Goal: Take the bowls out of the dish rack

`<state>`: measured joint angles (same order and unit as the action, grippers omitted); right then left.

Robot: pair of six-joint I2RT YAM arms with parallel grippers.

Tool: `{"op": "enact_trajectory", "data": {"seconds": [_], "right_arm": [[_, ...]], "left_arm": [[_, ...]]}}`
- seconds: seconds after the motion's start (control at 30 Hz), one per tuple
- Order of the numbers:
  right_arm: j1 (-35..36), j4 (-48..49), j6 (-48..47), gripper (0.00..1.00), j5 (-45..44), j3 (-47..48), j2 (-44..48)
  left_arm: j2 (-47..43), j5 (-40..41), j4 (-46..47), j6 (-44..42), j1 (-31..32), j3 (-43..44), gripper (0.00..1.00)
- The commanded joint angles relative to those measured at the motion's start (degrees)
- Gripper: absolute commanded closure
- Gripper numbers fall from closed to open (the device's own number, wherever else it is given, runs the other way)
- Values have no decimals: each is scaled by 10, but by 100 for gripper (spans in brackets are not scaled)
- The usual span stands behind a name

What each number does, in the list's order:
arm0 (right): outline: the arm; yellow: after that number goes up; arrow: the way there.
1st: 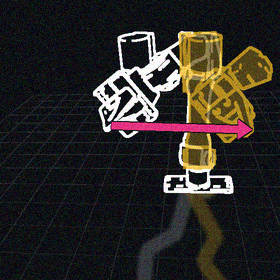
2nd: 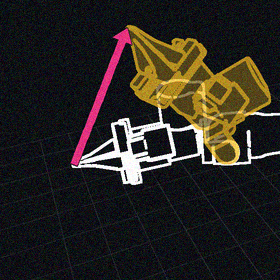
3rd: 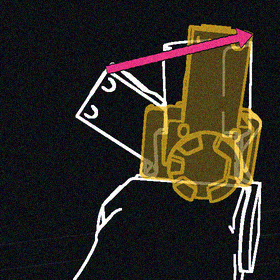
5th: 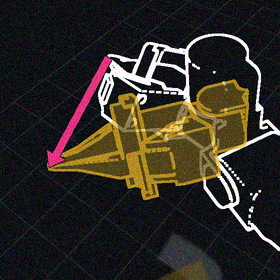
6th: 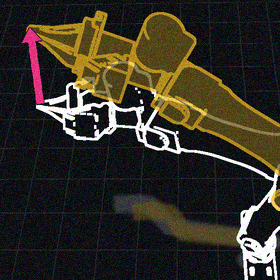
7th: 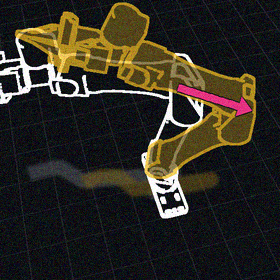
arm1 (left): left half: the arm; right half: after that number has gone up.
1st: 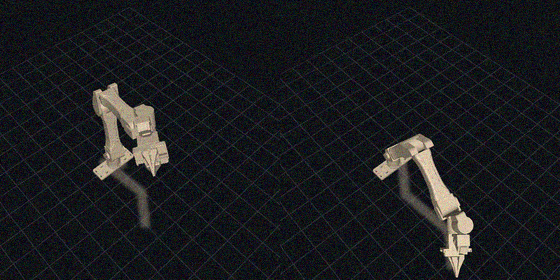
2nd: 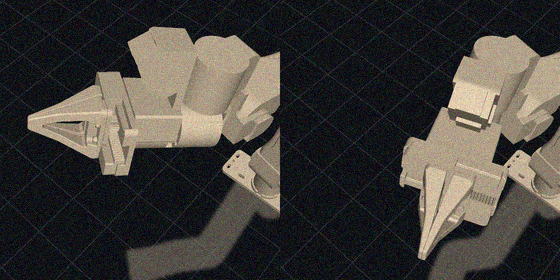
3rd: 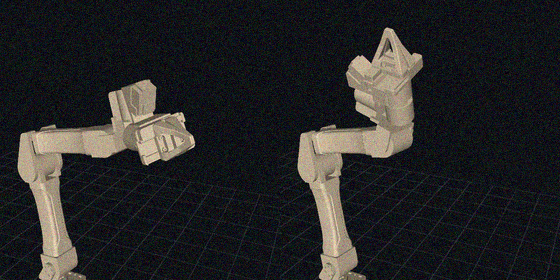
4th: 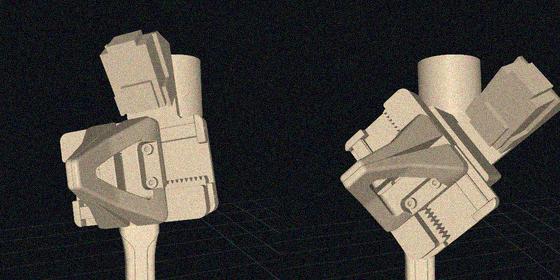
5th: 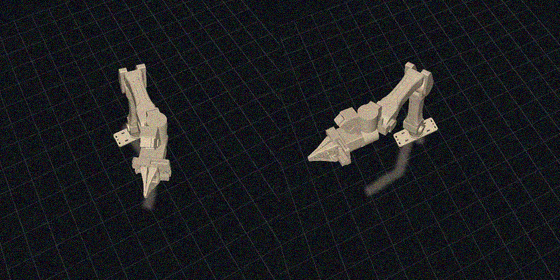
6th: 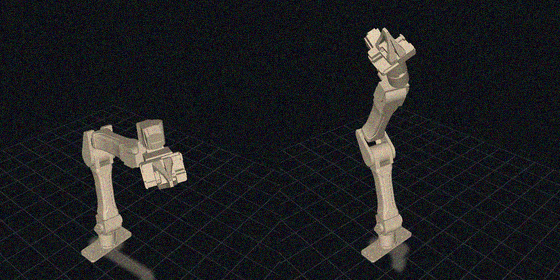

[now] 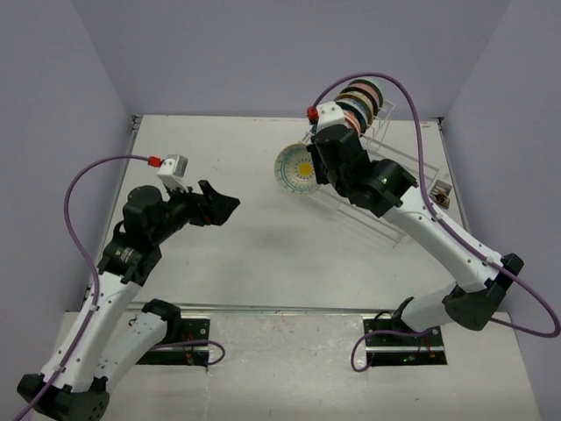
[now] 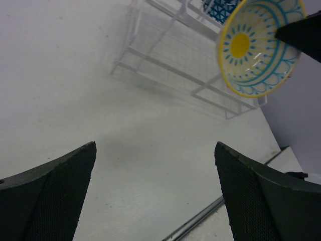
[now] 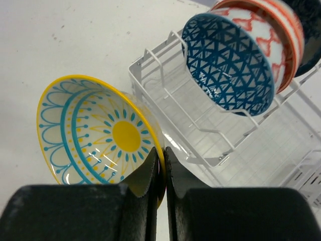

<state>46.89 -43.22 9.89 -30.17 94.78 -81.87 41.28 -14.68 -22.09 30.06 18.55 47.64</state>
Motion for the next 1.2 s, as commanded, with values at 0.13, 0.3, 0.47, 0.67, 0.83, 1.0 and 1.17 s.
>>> {"op": "enact_trajectory", "data": {"seconds": [0.13, 0.3, 0.47, 0.67, 0.83, 1.0, 1.17], "right_arm": [[7, -34, 116, 100, 66, -6, -29], [16, -16, 147, 100, 103, -28, -25], [28, -5, 166, 100, 104, -55, -18], [28, 13, 172, 100, 110, -89, 3], [28, 35, 181, 100, 126, -110, 17], [28, 43, 186, 100, 131, -112, 21], [28, 52, 185, 100, 145, -108, 26]], "left_arm": [[102, 54, 78, 28, 161, 74, 0], [193, 215, 47, 19, 222, 103, 0], [250, 316, 16, 32, 264, 140, 9], [262, 362, 2, 36, 269, 147, 75], [272, 354, 3, 36, 268, 148, 80], [283, 334, 5, 33, 269, 147, 55], [288, 316, 12, 28, 269, 138, 94]]}}
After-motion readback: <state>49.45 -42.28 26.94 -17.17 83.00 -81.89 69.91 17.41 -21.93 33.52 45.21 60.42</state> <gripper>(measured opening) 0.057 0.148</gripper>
